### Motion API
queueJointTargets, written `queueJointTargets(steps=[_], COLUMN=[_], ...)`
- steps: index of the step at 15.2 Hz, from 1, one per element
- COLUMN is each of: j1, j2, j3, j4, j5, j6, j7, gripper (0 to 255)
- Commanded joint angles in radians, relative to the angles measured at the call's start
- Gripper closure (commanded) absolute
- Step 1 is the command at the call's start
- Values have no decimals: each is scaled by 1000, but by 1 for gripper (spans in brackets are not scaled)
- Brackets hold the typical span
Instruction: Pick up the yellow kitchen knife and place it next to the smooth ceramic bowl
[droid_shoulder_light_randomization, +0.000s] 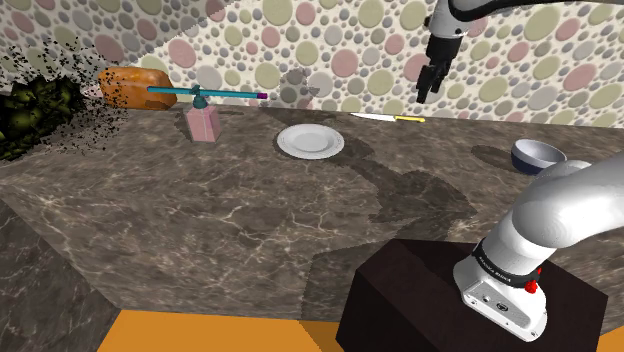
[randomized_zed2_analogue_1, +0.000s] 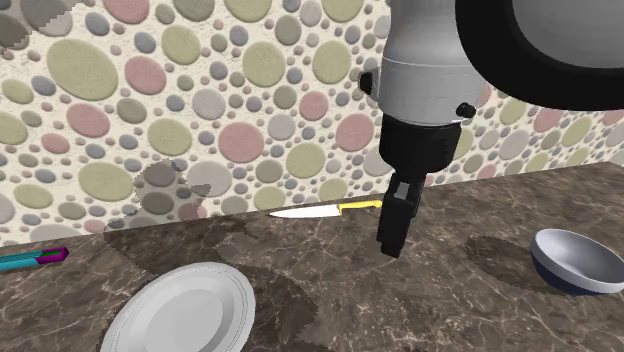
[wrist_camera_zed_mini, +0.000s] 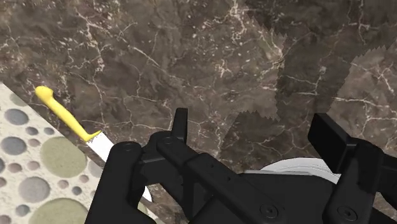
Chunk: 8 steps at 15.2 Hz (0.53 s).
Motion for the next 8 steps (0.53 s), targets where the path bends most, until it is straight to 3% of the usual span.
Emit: queueJointTargets(steps=[1,8], j1=[0,-2], j2=[79,365], j3=[-26,-92], j4=[29,189], j5=[-28,-96], j6=[27,83], j7=[-60,-251], gripper=[0,0])
